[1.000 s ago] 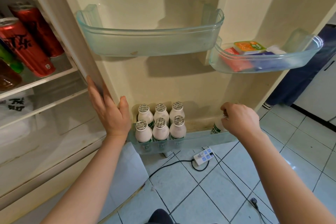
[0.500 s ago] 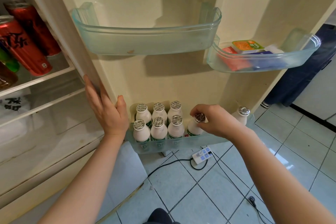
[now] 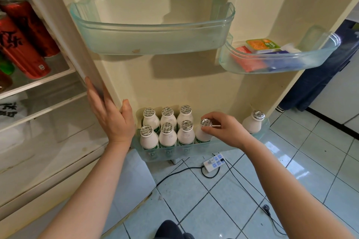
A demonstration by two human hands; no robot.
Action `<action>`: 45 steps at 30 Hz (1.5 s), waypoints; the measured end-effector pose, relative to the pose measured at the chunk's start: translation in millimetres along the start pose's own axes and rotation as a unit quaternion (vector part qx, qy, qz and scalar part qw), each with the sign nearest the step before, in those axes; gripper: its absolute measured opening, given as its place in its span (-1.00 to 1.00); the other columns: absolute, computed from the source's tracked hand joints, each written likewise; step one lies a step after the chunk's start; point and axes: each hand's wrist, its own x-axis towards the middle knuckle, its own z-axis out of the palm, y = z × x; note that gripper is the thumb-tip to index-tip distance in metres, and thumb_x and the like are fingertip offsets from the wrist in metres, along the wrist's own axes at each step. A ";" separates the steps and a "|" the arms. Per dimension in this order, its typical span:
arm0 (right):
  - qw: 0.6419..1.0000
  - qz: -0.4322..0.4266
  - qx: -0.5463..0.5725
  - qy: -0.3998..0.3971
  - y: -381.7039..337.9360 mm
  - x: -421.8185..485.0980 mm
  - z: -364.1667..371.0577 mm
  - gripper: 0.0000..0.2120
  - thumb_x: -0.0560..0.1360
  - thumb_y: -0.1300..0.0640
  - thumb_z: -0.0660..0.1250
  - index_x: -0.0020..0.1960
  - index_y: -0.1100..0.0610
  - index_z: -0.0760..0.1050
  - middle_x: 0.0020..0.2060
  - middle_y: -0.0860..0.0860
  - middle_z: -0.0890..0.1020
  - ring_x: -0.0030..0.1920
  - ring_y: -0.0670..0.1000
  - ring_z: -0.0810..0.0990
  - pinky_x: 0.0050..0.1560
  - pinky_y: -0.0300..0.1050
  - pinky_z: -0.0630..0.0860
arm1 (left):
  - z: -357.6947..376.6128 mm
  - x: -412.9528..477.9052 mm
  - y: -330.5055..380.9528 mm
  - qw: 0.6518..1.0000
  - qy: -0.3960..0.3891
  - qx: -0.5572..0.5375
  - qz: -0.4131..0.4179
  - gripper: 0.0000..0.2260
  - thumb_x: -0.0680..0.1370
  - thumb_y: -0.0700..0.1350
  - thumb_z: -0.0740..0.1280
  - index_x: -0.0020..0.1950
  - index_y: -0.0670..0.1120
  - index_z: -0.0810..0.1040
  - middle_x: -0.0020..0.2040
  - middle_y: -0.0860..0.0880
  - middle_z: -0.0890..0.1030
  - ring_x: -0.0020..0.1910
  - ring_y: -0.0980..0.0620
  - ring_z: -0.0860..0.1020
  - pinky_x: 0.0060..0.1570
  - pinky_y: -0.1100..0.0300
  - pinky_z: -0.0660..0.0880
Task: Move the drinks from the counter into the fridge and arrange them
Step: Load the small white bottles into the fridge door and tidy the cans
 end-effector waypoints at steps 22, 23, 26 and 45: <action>0.889 0.099 -0.101 0.436 32.2 -27.6 -23.3 -0.64 0.50 0.13 0.28 0.28 0.19 0.42 0.25 0.08 0.49 0.19 0.10 0.47 -0.01 -0.15 0.31 | -0.8 -1.0 1.0 1.000 -0.006 0.005 -0.018 -0.57 0.52 -0.16 0.18 0.35 -0.34 0.31 0.40 -0.52 0.14 0.40 -0.43 0.22 0.32 -0.24 0.26; 0.895 0.125 -0.104 0.415 36.1 -26.6 -24.3 -0.60 0.51 0.10 0.26 0.32 0.20 0.39 0.27 0.09 0.48 0.21 0.12 0.47 -0.02 -0.12 0.32 | -0.7 -1.0 0.8 1.000 -0.006 0.004 -0.019 -0.57 0.52 -0.16 0.18 0.34 -0.35 0.32 0.40 -0.52 0.14 0.40 -0.43 0.22 0.32 -0.23 0.26; 0.909 0.186 -0.114 0.355 45.3 -23.1 -27.9 -0.59 0.55 0.06 0.22 0.33 0.20 0.35 0.21 0.13 0.53 0.12 0.16 0.53 -0.12 -0.11 0.33 | -0.2 -1.5 0.8 1.000 -0.006 0.005 -0.023 -0.56 0.53 -0.16 0.18 0.34 -0.37 0.33 0.41 -0.51 0.14 0.41 -0.42 0.22 0.32 -0.23 0.25; 0.979 0.126 -0.043 0.156 9.3 30.4 -23.0 -0.63 0.32 -0.10 0.52 -0.03 0.08 0.51 -0.22 -0.07 0.58 -0.24 -0.10 0.51 -0.37 -0.29 0.35 | 2.5 -1.5 0.3 1.000 0.004 -0.002 -0.017 -0.59 0.53 -0.13 0.15 0.35 -0.23 0.25 0.41 -0.51 0.15 0.41 -0.41 0.22 0.34 -0.20 0.24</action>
